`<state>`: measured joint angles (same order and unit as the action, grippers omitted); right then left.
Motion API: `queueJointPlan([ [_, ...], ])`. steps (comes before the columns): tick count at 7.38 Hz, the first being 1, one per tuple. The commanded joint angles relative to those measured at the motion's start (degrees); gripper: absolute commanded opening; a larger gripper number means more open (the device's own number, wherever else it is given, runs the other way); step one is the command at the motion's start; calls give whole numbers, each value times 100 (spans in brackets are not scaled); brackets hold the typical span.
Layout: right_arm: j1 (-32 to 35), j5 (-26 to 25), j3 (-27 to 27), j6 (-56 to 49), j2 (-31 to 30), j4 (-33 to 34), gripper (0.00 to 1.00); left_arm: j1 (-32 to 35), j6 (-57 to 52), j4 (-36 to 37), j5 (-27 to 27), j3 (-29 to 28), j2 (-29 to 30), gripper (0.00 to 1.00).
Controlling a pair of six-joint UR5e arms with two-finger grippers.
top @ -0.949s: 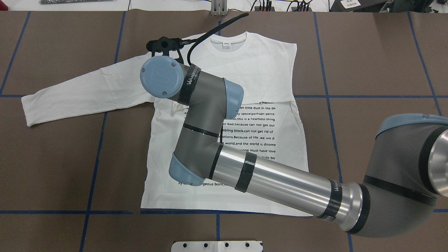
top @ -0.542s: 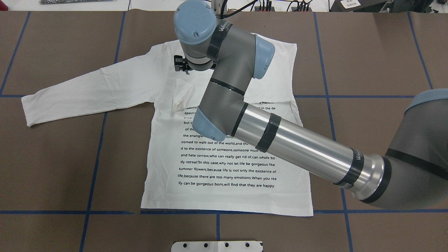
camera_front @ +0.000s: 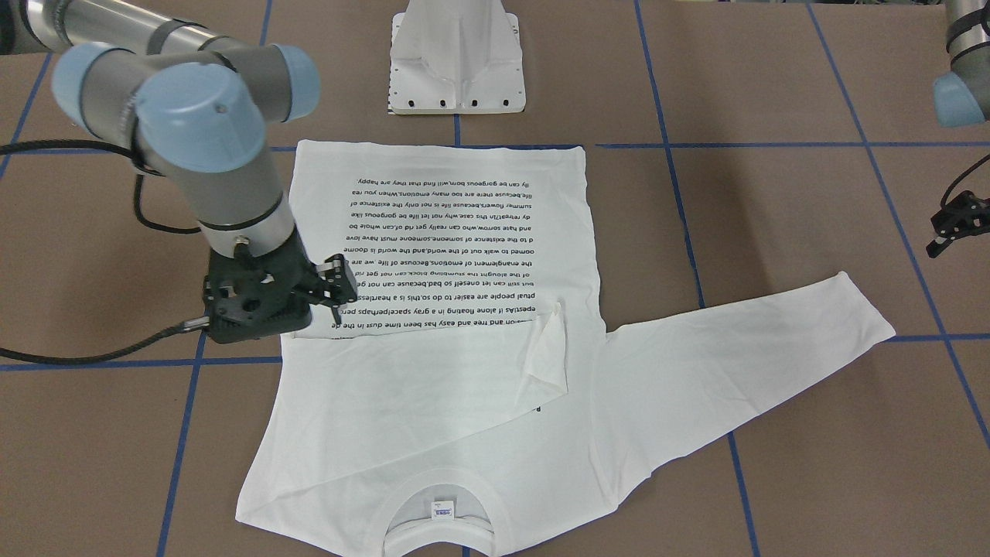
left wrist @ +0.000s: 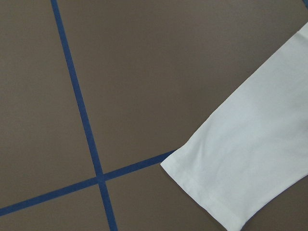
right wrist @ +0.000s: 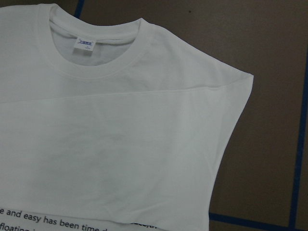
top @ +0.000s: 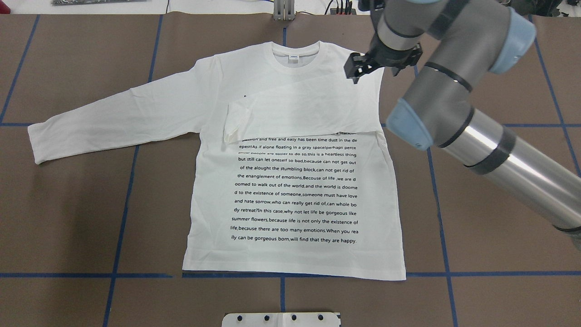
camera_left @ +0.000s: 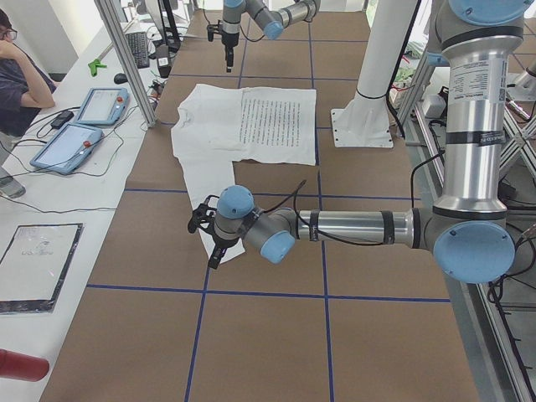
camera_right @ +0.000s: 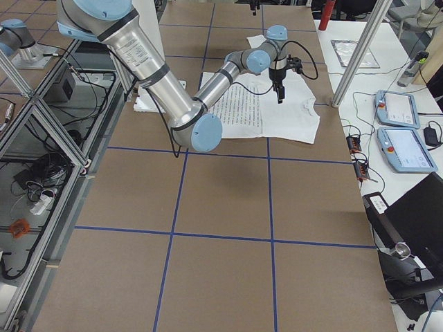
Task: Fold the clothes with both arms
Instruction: 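Release the sleeve on the shirt and raise the right gripper away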
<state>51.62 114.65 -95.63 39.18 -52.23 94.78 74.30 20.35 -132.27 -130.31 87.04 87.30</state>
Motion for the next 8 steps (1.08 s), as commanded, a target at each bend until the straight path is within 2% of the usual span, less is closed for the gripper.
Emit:
queueJointPlan([
  [1,750,652,-763,-1224,-1215,-12,100,-650,1229,-955,389,-152,-299,96],
  [2,883,690,-851,-1359,-1428,-12,100,-1115,1791,-1246,627,-170,-344,96],
  [5,893,664,-852,-1370,-1474,-12,100,-1891,2622,-1741,1041,-407,-240,96],
  [6,885,655,-852,-1370,-1474,-12,100,-1893,2632,-1732,1051,-442,-213,88],
  [7,884,655,-861,-1370,-1474,-12,100,-1893,2641,-1732,1051,-460,-161,75],
  [8,884,629,-852,-1361,-1474,-12,100,-1902,2641,-1715,1060,-477,-73,71],
])
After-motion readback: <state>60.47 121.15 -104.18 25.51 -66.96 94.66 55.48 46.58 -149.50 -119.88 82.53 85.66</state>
